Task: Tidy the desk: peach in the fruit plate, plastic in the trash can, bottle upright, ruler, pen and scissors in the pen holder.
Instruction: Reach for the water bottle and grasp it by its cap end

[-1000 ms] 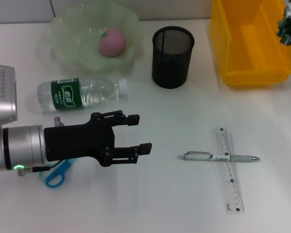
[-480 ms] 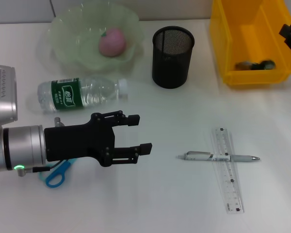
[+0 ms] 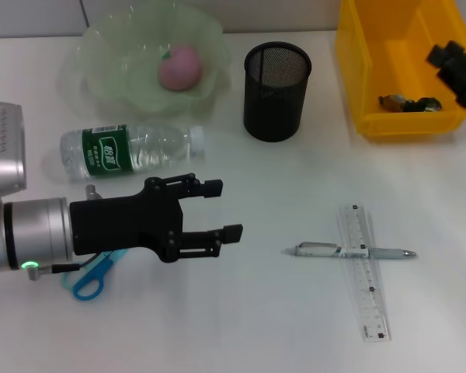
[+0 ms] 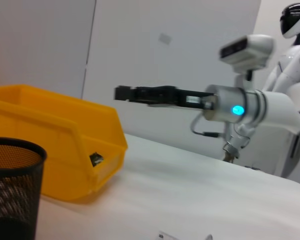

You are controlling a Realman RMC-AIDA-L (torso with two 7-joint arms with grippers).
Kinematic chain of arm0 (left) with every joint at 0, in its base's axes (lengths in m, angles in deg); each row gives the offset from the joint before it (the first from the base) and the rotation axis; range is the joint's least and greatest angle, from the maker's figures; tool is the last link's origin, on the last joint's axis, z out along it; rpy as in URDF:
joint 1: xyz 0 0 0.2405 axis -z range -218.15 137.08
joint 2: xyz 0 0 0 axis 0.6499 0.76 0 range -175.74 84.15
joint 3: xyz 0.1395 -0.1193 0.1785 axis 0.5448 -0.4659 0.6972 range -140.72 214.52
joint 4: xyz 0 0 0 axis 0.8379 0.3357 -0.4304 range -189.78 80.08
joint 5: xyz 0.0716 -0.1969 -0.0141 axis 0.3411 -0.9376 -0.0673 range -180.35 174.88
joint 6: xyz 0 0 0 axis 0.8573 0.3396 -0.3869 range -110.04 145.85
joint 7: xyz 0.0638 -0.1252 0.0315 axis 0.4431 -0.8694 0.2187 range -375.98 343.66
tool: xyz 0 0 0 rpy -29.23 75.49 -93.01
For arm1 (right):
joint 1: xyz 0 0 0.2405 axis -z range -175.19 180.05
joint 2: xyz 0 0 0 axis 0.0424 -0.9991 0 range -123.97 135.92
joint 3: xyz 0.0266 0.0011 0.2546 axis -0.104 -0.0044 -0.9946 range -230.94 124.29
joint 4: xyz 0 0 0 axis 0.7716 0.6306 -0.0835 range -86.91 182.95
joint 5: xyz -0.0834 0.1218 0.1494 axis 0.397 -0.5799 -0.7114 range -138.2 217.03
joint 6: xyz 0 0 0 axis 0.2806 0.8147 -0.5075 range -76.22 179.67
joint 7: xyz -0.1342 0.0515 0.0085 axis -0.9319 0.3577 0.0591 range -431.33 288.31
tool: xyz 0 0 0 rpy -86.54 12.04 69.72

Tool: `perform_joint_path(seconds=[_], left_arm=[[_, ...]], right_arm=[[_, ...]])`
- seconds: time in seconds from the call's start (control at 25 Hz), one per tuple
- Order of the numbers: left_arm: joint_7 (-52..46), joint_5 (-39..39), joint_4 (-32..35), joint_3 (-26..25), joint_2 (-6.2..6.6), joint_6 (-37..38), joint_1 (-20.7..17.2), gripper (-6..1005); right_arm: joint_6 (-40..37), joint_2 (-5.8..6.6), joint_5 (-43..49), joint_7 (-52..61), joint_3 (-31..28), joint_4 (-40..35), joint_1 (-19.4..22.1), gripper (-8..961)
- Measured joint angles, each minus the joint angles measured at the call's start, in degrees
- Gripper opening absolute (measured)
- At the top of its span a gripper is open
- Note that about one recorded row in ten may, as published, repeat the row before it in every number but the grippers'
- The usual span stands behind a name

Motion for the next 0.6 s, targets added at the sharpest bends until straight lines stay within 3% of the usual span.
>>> perform_joint_path(seconds=[0.2, 0.32, 0.52, 0.6], left_arm=[[-0.03, -0.15, 0.21, -2.25, -0.17, 0.23, -0.2, 785], [-0.04, -0.19, 0.13, -3.35, -0.27, 0.28, -0.25, 785], [-0.06, -0.19, 0.16, -3.76, -0.32, 0.24, -0.27, 785], [-0.07, -0.19, 0.15, -3.76, -0.37, 0.09, -0.19, 785]], right_arm=[[-7.96, -0.01, 0.02, -8.8, 0.1, 5.21, 0.24, 263], [-9.12, -0.02, 0.26, -11.59, 0.57, 8.04, 0.18, 468], [-11.05, -0.13, 0.31, -12.89, 0.91, 10.31, 0.77, 643], [-11.43, -0.09, 0.31, -12.9, 0.93, 10.87, 1.03, 647]])
